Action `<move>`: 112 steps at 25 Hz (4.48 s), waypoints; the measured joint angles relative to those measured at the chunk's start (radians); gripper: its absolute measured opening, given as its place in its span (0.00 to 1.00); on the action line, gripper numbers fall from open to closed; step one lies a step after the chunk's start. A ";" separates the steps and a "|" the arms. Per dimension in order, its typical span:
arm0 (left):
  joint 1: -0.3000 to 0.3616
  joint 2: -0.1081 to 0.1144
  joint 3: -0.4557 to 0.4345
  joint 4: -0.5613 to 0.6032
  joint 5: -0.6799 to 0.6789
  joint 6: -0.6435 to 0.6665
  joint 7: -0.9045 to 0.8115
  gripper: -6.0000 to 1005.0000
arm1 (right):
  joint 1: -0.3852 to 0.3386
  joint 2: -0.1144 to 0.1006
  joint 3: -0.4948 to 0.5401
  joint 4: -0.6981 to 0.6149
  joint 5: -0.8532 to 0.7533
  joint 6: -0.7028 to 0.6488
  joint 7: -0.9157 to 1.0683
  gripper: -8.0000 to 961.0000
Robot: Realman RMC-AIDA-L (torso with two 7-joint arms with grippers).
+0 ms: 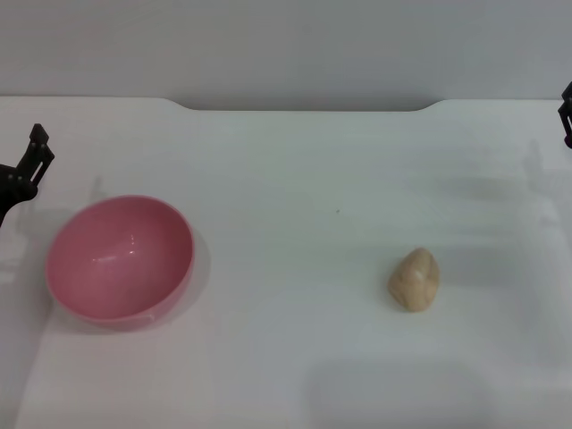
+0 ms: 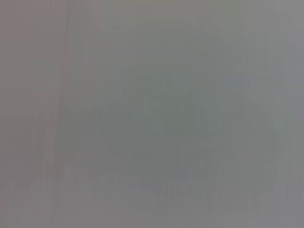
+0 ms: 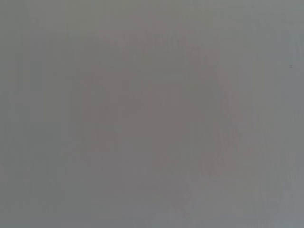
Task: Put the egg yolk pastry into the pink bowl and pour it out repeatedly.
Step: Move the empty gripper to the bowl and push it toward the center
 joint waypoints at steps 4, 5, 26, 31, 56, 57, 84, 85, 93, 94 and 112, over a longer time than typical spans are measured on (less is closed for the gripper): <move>0.000 0.000 -0.007 0.000 -0.001 0.000 0.000 0.84 | 0.001 0.000 0.001 0.000 0.001 0.000 0.000 0.51; 0.000 0.000 -0.013 0.001 -0.001 0.000 0.000 0.83 | 0.001 0.000 0.002 0.000 0.003 0.000 0.000 0.51; -0.002 0.008 -0.080 0.020 -0.002 0.000 -0.092 0.83 | 0.014 0.000 0.002 -0.005 0.006 0.019 0.007 0.50; -0.007 0.008 -0.081 0.024 -0.002 -0.002 -0.095 0.83 | 0.014 0.000 0.002 -0.008 0.006 0.021 0.007 0.49; -0.067 0.278 0.636 0.966 0.911 -0.389 -2.073 0.83 | 0.014 0.001 -0.005 -0.017 -0.002 0.021 0.006 0.48; -0.066 0.279 0.618 1.003 0.978 -0.342 -2.120 0.83 | 0.014 0.001 -0.005 -0.018 -0.002 0.021 0.005 0.48; -0.022 0.086 0.319 1.436 1.605 0.339 -2.226 0.83 | 0.029 0.000 -0.010 -0.015 -0.004 0.061 0.004 0.46; -0.023 0.080 0.319 1.434 1.614 0.334 -2.222 0.83 | 0.029 0.001 -0.010 -0.013 -0.004 0.061 0.004 0.46; -0.026 0.057 0.406 1.413 1.650 0.308 -2.211 0.83 | 0.030 0.002 -0.011 0.008 -0.012 0.054 0.006 0.46; -0.024 0.056 0.418 1.411 1.650 0.307 -2.211 0.83 | 0.030 0.002 -0.011 0.009 -0.013 0.053 0.006 0.46; -0.079 0.033 0.528 1.244 1.750 0.154 -2.204 0.83 | 0.017 0.006 -0.009 0.054 -0.065 -0.028 0.009 0.45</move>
